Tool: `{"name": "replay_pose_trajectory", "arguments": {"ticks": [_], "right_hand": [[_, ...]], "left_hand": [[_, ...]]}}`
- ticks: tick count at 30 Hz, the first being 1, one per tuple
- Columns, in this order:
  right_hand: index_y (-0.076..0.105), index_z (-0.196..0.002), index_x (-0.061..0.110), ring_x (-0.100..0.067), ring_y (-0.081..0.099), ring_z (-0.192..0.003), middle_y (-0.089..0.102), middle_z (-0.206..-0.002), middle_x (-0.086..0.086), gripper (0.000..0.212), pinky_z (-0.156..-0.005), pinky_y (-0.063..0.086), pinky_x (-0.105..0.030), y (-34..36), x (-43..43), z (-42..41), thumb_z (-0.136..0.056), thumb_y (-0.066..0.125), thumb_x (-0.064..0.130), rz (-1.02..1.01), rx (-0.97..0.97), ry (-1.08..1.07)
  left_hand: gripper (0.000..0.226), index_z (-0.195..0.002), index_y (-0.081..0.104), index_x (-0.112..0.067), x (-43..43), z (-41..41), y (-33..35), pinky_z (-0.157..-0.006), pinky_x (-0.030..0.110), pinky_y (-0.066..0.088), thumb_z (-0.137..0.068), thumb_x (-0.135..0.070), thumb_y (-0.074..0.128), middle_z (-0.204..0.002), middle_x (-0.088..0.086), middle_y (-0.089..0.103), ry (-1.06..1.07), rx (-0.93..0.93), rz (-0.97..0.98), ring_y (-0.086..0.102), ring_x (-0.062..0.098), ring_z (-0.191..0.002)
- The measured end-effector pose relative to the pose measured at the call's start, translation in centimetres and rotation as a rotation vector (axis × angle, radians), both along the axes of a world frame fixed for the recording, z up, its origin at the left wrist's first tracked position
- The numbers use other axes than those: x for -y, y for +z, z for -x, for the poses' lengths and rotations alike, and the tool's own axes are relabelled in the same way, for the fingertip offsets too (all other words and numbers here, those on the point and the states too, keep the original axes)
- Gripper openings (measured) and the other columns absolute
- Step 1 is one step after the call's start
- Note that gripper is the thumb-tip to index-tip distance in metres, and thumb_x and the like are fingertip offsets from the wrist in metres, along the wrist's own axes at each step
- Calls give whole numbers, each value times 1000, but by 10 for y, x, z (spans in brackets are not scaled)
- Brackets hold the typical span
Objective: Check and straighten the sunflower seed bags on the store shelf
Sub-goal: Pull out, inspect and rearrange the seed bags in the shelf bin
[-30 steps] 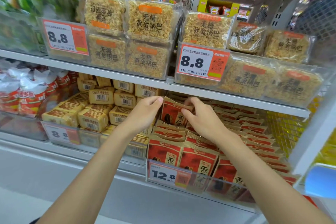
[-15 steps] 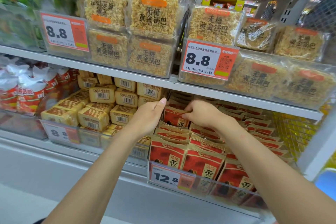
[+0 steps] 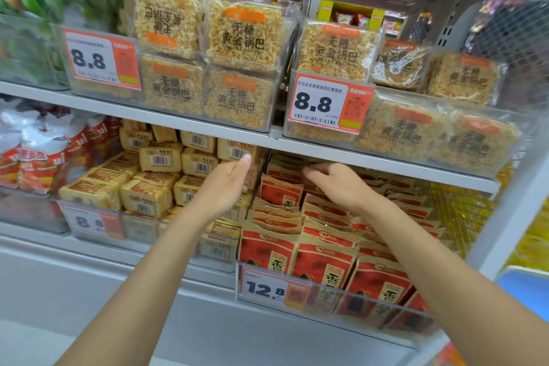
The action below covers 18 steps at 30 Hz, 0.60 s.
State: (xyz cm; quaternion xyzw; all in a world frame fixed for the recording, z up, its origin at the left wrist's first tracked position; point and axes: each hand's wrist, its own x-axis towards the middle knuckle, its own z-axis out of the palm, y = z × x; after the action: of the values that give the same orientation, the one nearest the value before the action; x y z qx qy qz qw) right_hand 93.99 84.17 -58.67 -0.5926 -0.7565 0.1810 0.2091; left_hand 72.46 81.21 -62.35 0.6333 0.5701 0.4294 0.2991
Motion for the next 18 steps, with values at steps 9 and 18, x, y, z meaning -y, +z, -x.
{"name": "replay_pose_trajectory", "arguments": {"ticks": [9, 18], "right_hand": [[60, -131, 21, -7, 48, -59, 63, -97, -3, 32, -49, 36, -17, -11, -22, 20, -102, 46, 21, -146, 117, -46], [69, -118, 17, -24, 62, -107, 67, -120, -6, 28, -88, 51, -29, -13, -31, 30, -90, 68, 26, -90, 241, -102]], "left_hand": [[46, -123, 64, -17, -3, -4, -3, -76, 30, 47, -107, -39, 27, -117, 1, 66, 1, 120, 51, 61, 9, -87], [57, -117, 70, -20, 0, -9, -2, -94, 32, 38, -106, -46, 20, -121, 2, 66, -50, -121, 1, 58, 21, -113]]}}
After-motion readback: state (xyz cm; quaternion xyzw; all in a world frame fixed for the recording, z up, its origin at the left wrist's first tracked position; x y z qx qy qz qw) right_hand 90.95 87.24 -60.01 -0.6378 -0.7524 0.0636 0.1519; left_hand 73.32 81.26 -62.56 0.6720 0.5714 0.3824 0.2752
